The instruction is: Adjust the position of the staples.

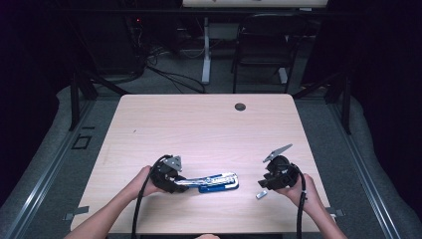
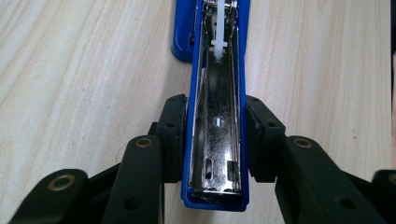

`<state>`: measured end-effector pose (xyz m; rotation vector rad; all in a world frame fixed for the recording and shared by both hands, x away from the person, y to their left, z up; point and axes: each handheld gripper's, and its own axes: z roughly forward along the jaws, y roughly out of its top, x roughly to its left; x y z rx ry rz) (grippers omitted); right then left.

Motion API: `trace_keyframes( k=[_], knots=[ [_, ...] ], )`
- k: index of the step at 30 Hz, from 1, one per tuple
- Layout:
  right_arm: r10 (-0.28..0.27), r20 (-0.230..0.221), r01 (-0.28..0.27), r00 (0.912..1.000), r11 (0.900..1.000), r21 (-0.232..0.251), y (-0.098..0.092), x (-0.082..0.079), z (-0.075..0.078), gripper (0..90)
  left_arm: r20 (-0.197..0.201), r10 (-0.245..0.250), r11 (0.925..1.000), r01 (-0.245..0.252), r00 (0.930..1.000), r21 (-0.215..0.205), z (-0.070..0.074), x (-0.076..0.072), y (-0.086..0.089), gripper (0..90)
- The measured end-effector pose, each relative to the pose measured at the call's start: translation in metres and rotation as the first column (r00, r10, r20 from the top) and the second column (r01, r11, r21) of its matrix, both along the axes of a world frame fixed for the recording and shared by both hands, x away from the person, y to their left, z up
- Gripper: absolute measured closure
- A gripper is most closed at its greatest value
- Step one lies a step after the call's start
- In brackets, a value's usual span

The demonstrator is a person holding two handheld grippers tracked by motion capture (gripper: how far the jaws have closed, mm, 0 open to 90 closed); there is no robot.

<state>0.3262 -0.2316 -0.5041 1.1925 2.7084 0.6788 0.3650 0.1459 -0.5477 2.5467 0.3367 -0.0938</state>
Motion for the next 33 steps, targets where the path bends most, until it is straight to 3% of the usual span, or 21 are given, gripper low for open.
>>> trace_keyframes(
  k=[2,4,9,11,14,19,29,30,31,33],
  knots=[
    [-0.003,-0.003,0.003,1.0000,1.000,0.003,-0.001,-0.001,-0.001,73.8,-0.001,0.000,1.0000,0.000,1.0000,-0.001,0.000,0.000,0.000,63.7],
    [0.009,-0.032,-0.010,0.9994,1.000,-0.024,-0.002,-0.001,-0.005,83.6,-0.011,-0.004,0.9999,0.003,0.9999,-0.010,-0.001,0.001,0.000,63.7],
    [0.031,-0.080,-0.036,0.9963,0.998,-0.060,0.003,-0.003,-0.010,89.6,-0.009,-0.005,0.9999,0.004,1.0000,-0.011,-0.001,0.000,0.000,63.7],
    [0.036,-0.097,-0.042,0.9946,0.997,-0.061,0.004,-0.003,-0.011,90.0,-0.009,-0.005,0.9999,0.005,0.9999,-0.011,-0.001,0.000,0.000,63.7],
    [0.052,-0.166,-0.072,0.9848,0.991,-0.116,0.006,-0.003,-0.019,90.0,-0.010,-0.006,0.9999,0.006,0.9999,-0.010,-0.001,0.001,0.000,63.7],
    [0.025,-0.221,-0.057,0.9749,0.989,-0.137,0.005,-0.001,-0.028,90.0,-0.010,-0.006,0.9999,0.006,0.9999,-0.009,-0.001,0.001,0.000,63.7],
    [0.013,-0.253,-0.059,0.9674,0.983,-0.176,0.001,0.005,-0.034,89.4,-0.010,-0.006,0.9999,0.006,0.9999,-0.009,-0.002,0.001,0.000,63.7],
    [-0.017,-0.234,-0.019,0.9720,0.989,-0.148,0.002,0.003,-0.037,89.7,-0.009,-0.006,0.9999,0.006,0.9999,-0.009,-0.001,0.001,-0.001,63.7],
    [0.015,-0.252,-0.066,0.9676,0.978,-0.196,0.001,0.006,-0.034,89.9,-0.009,-0.006,0.9999,0.006,0.9999,-0.008,-0.001,0.001,-0.001,63.8],
    [0.014,-0.251,-0.064,0.9678,0.980,-0.190,0.002,0.006,-0.034,90.0,-0.008,-0.007,0.9999,0.007,0.9999,-0.008,-0.001,0.001,-0.001,63.7]
  ],
)
